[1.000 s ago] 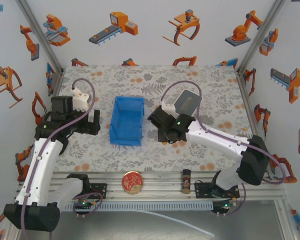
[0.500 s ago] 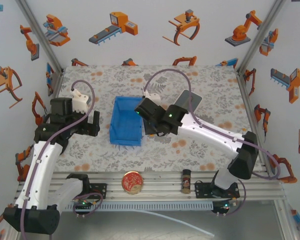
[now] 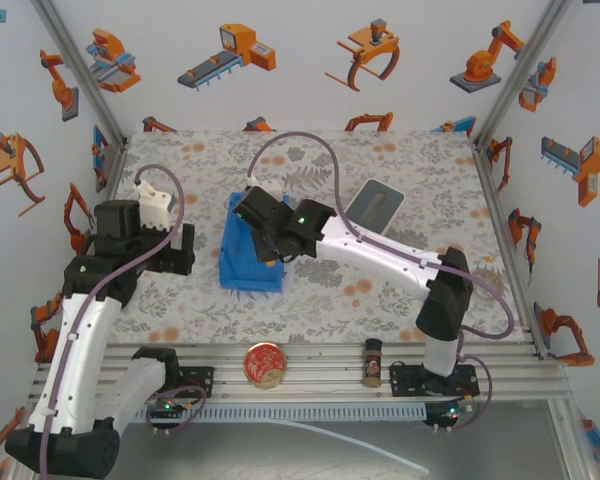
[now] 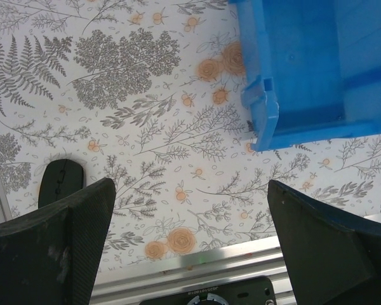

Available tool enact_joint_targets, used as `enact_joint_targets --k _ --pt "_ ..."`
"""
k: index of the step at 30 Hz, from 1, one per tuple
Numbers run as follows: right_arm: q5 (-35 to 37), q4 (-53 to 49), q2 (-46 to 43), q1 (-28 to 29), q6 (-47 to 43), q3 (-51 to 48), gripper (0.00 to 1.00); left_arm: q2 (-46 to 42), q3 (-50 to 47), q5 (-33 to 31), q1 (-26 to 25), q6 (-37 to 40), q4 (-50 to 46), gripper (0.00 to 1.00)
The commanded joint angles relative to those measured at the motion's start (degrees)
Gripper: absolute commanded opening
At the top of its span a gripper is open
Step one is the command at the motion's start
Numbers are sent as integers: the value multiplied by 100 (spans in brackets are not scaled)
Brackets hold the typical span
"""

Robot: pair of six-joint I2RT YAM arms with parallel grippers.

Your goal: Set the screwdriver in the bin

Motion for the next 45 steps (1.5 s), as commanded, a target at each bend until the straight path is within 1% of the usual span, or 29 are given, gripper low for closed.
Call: enact_joint_targets --k 1,9,19,22,30,38,41,45 --pt "-82 93 183 48 -109 242 20 -143 74 -207 -14 -122 -102 97" --pt "-238 273 692 44 -76 395 20 -164 144 -128 -12 -329 -215 97" --pt "-77 163 1510 46 -84 1018 20 -132 364 103 -13 -324 -304 97" --pt "91 -1 1773 48 -72 1239 20 -146 399 161 -14 -306 -343 97" --pt "183 -109 2313 -6 -29 1519 20 -205 332 242 -14 -313 -375 97" --pt "235 -17 2453 -43 101 1463 20 -186 326 249 -14 -315 -364 97" --pt "203 168 2415 -55 135 1322 20 -166 293 260 -14 -319 -327 97" --pt "112 167 2577 -120 157 1406 20 -121 329 303 -8 -353 -319 97"
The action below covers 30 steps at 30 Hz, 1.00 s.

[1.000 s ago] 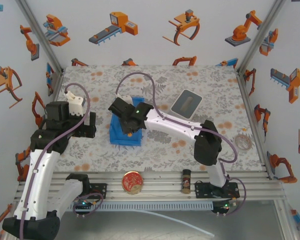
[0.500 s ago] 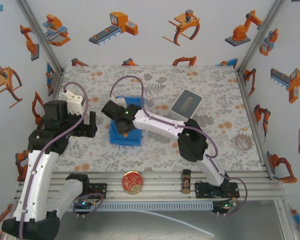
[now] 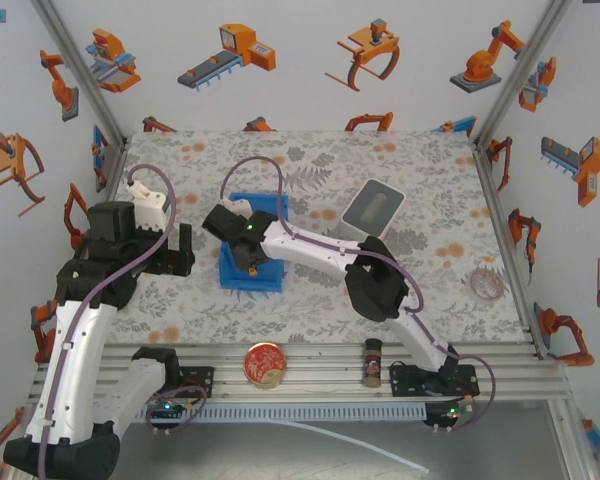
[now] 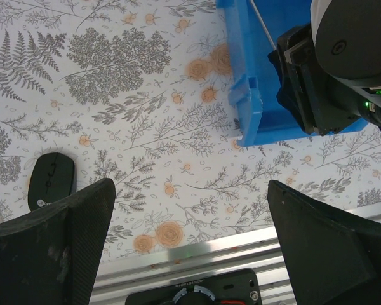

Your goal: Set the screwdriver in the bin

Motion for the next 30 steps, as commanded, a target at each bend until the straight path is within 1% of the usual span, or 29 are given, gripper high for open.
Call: enact_joint_targets --k 1,10,20,26,30 --pt "8 71 127 -98 144 61 20 9 95 150 -9 -96 -21 97" --pt "-170 68 280 -250 179 41 21 24 120 214 -11 -120 -32 97" --pt "-410 82 516 -288 212 97 23 55 132 225 -14 -99 -34 97" --pt "-543 116 588 -305 254 105 27 47 135 223 -9 -95 -41 97" --pt "-642 124 637 -325 287 113 31 31 128 226 -14 -99 -50 97"
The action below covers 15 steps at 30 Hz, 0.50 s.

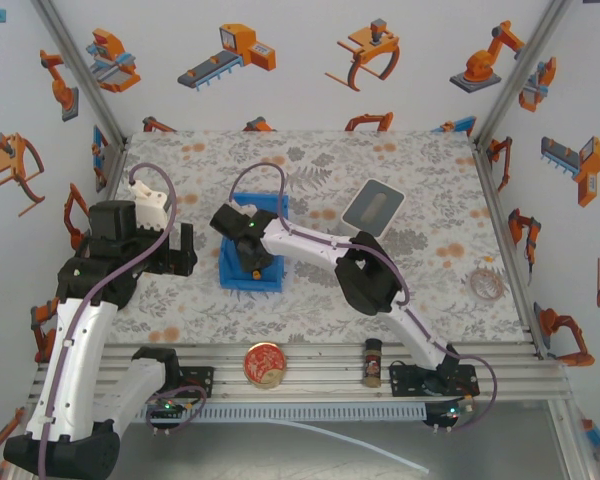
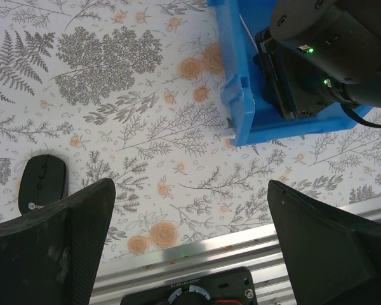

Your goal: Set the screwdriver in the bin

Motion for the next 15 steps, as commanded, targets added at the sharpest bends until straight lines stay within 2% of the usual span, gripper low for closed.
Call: enact_joint_targets --k 1,9,15 --pt "-109 56 170 -46 144 105 32 -32 126 84 -10 -55 -52 97" --pt "-150 77 170 -43 205 83 37 -49 131 127 -18 -60 -113 97" --pt "-68 65 67 -39 180 72 52 -40 163 127 -17 -58 -117 97"
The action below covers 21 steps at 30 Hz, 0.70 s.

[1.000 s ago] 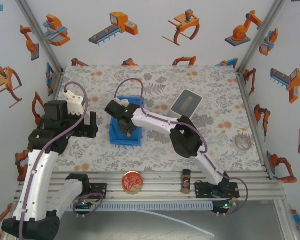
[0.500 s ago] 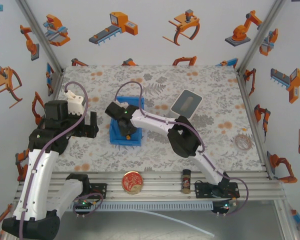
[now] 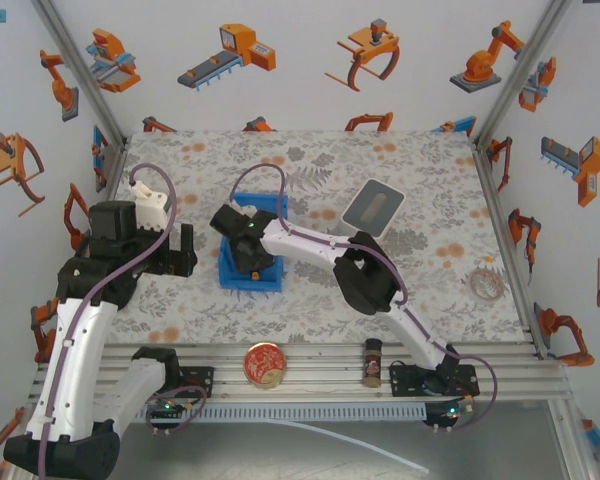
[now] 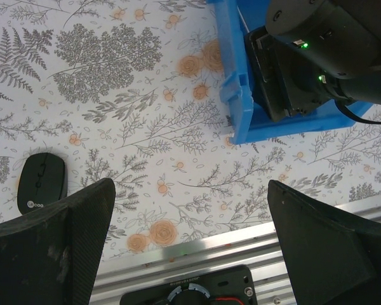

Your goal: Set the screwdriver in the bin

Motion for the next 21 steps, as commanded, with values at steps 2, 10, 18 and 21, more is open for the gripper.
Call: enact_joint_targets --k 2,10,18,21 --pt "85 -62 -42 -33 10 87 53 -28 165 121 -20 -58 -73 97" --pt "321 -262 -329 -30 -156 263 53 -6 216 134 -14 -69 -81 97" --pt "449 -541 -589 -29 -350 641 52 15 262 132 -17 -63 -85 97" --pt "480 -597 -701 -33 -413 758 52 14 282 129 -23 -60 -94 97"
